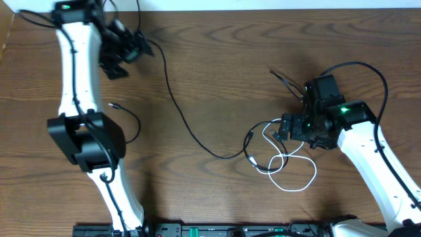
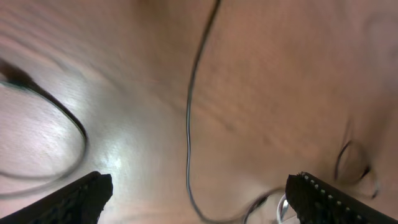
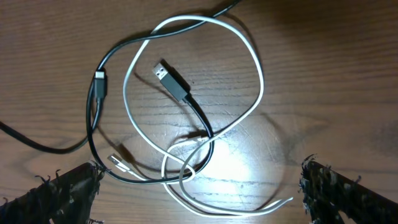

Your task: Untangle cables

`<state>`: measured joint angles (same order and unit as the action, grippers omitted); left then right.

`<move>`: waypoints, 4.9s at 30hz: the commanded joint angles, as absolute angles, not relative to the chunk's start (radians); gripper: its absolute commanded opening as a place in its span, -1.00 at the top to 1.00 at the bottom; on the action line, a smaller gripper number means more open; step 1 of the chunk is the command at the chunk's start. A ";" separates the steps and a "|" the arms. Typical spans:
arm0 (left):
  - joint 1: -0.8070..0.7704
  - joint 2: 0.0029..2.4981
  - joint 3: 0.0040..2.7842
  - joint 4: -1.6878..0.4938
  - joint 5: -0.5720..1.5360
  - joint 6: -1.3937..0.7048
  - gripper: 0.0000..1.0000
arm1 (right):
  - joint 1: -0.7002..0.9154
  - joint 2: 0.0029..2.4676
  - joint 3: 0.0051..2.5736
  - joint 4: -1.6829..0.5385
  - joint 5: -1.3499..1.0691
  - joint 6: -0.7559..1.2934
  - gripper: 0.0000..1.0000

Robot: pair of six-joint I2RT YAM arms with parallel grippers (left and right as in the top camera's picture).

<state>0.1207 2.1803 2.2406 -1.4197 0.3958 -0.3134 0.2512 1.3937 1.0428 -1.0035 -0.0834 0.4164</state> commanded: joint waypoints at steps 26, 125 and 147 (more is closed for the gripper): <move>-0.198 1.882 1.938 -1.439 0.071 -0.438 -0.89 | 0.256 1.387 1.039 -0.977 -0.167 0.433 -0.98; -0.360 1.800 1.053 -0.501 -0.090 -0.413 0.85 | 0.256 1.387 1.039 -0.960 -0.171 0.429 -0.99; -0.205 1.583 1.277 -0.762 0.368 -0.432 -0.84 | 0.256 1.388 1.039 -0.926 -0.171 0.429 -0.99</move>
